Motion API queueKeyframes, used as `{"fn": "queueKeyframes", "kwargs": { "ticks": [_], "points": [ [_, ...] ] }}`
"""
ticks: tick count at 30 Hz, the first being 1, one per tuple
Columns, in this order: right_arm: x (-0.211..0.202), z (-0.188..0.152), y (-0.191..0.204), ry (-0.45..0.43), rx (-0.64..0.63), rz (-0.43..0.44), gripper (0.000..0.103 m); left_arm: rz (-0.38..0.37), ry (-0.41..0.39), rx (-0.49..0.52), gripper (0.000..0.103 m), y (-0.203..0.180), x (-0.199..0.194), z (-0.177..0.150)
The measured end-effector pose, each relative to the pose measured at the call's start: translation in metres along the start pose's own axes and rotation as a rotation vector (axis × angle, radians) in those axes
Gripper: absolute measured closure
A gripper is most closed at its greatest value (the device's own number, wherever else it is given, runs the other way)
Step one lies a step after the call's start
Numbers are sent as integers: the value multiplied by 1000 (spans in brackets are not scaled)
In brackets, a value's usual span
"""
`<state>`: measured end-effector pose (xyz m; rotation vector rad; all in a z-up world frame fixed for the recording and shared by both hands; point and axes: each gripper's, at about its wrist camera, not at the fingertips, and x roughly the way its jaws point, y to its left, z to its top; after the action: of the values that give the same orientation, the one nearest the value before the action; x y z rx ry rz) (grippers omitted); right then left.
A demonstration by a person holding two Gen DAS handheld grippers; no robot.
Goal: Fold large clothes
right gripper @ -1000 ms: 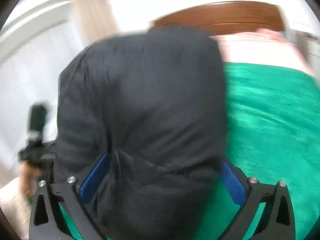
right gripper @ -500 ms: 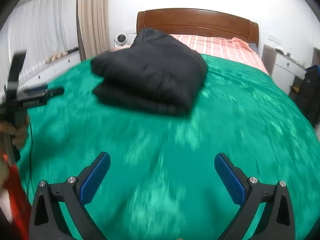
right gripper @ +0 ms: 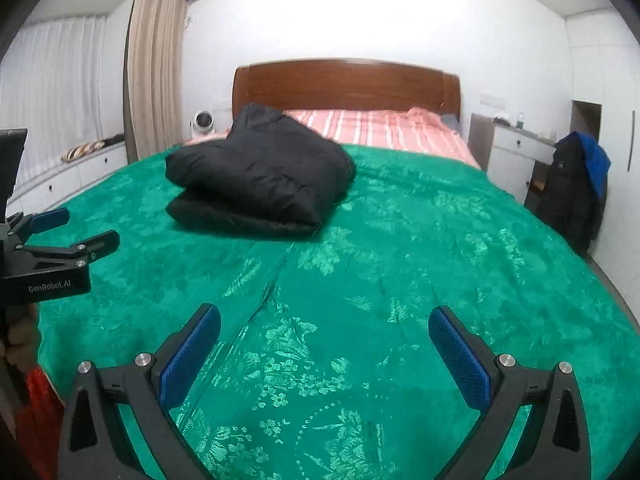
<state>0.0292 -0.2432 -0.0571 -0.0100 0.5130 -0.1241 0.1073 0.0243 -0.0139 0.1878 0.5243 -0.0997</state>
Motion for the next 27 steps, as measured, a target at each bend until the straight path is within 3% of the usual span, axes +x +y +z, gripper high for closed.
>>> {"fn": "queueKeyframes", "kwargs": {
  "ticks": [3,9,17,27],
  "points": [
    [-13,0,3,-59,12,6,0,15,-23,-17,0,6,-13,2],
    [-11,-3,20,3,-10,57,0,17,-23,-47,0,16,-25,4],
    [-12,-4,28,20,-26,39,0,-28,21,-83,0,23,-19,-1],
    [-10,-4,23,48,-2,16,0,-37,56,-39,0,11,-17,-7]
  ]
}}
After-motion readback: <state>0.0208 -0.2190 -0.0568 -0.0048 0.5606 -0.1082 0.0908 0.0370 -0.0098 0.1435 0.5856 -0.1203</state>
